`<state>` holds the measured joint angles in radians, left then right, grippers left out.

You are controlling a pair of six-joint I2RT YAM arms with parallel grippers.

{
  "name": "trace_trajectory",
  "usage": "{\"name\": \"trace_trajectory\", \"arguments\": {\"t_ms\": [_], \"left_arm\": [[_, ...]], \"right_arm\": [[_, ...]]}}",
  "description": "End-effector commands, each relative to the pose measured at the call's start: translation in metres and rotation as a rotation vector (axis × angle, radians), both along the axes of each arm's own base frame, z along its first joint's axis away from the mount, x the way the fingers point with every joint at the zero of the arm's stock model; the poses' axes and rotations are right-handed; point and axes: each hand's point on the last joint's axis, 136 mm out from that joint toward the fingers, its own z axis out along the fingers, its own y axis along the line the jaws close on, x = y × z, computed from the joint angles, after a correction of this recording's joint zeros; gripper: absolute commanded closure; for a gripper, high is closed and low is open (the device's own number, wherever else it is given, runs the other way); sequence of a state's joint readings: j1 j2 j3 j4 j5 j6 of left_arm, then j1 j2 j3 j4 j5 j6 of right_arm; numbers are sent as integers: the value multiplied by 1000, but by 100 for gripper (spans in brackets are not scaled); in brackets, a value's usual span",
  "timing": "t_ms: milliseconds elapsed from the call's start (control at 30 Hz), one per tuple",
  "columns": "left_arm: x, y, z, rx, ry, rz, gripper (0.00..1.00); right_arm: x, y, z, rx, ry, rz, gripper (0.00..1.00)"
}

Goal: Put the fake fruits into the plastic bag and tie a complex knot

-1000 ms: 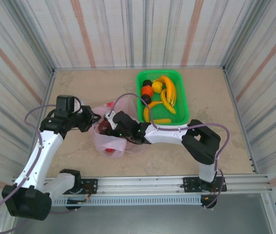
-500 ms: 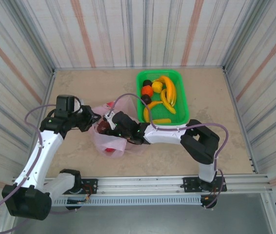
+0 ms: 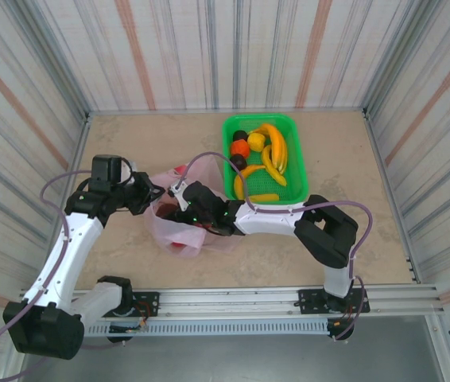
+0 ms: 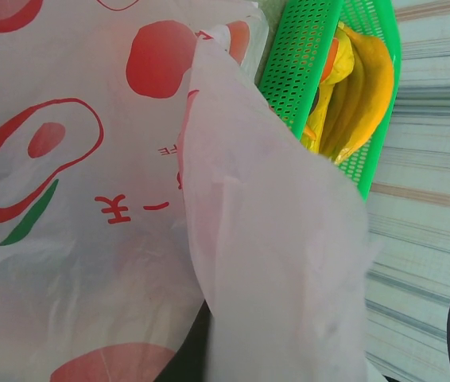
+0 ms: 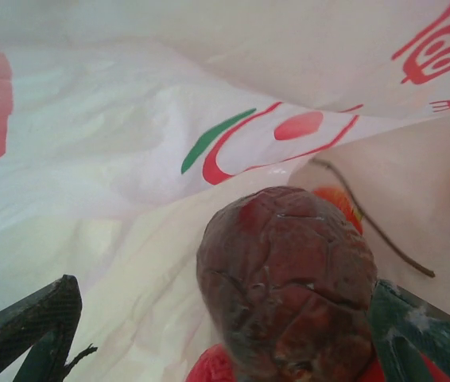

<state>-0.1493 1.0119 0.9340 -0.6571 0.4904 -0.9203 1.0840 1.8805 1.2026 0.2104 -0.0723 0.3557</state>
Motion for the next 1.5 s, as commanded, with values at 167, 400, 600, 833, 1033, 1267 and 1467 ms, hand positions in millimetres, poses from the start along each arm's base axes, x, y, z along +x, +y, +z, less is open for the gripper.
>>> {"name": "trace_trajectory", "arguments": {"t_ms": [167,400,600,833,1033,1267,1467], "left_arm": [[-1,1,-2,-9,11,2,100],[-2,1,-2,-7,8,1,100],[-3,2,-6,-4,18,0,100],[-4,3,-5,4,8,2,100],[-4,3,-5,7,8,2,100],[-4,3,-7,8,10,1,99],[-2,3,-12,11,26,1,100]], "right_arm": [[7,-11,13,10,-21,-37,5],[5,-18,20,10,-34,-45,5],[2,-28,24,6,-35,-63,5],[-7,-54,27,-19,-37,-95,5],[-12,-86,25,-74,-46,-149,5],[-16,-125,30,-144,-74,-217,5],[-17,-153,52,-156,-98,-281,5]]}}
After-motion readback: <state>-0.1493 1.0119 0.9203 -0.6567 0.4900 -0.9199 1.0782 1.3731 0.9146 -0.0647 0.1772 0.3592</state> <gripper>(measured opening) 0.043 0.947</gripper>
